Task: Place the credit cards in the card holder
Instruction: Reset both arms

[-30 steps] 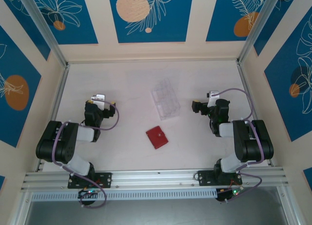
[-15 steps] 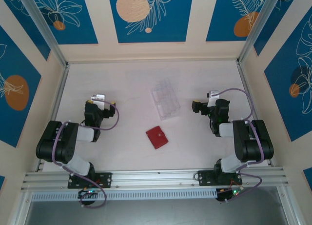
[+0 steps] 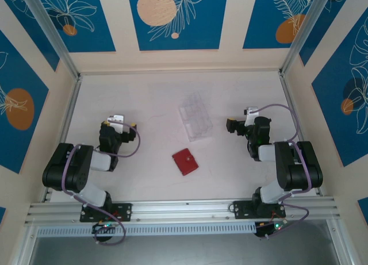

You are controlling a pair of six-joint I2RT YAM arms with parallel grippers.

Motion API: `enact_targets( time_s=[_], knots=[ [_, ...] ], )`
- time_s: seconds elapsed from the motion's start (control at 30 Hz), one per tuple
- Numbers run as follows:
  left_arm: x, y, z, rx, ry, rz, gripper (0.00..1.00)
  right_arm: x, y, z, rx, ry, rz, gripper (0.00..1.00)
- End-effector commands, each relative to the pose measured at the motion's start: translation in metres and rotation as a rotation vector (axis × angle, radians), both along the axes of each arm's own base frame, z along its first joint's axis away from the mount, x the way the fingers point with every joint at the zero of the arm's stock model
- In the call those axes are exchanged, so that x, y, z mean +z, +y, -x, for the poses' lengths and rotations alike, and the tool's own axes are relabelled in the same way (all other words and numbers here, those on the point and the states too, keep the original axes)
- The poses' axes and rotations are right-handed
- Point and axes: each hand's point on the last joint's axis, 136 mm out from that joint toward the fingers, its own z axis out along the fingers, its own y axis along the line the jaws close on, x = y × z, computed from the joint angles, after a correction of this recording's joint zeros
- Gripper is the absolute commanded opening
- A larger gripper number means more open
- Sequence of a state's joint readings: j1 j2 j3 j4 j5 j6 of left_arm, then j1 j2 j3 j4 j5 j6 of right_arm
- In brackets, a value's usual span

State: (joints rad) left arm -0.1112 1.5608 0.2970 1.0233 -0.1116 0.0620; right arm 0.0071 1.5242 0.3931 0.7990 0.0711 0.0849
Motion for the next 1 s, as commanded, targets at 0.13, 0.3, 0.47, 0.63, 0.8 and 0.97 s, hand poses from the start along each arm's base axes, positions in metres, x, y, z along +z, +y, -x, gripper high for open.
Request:
enact_targets(
  time_s=[0.13, 0.3, 0.47, 0.63, 0.8, 0.97],
  knots=[
    [0.0096, -0.0010, -0.0119, -0.015, -0.007, -0.008, 1.00, 0.0105, 0.0007, -0.0070, 0.001, -0.031, 0.001, 0.99],
    [0.0096, -0.0010, -0.0119, -0.015, -0.007, -0.009, 1.00, 0.0113, 0.0012, -0.0073, 0.003, -0.033, 0.001, 0.99],
    [0.0097, -0.0010, -0.0119, -0.016, -0.008, -0.009, 1.00, 0.0112, 0.0013, -0.0071, 0.003, -0.033, 0.001, 0.99],
    [0.0096, -0.0010, -0.0119, -0.016, -0.007, -0.009, 1.00, 0.0111, 0.0011, -0.0073, 0.002, -0.033, 0.002, 0.99],
    [0.0096, -0.0012, -0.0119, -0.016, -0.007, -0.009, 1.00, 0.0113, 0.0009, -0.0072, 0.001, -0.034, 0.003, 0.99],
    [0.0099, -0.0011, -0.0123, -0.016, -0.007, -0.009, 1.00, 0.0113, 0.0014, -0.0071, 0.002, -0.034, 0.003, 0.99]
  ],
)
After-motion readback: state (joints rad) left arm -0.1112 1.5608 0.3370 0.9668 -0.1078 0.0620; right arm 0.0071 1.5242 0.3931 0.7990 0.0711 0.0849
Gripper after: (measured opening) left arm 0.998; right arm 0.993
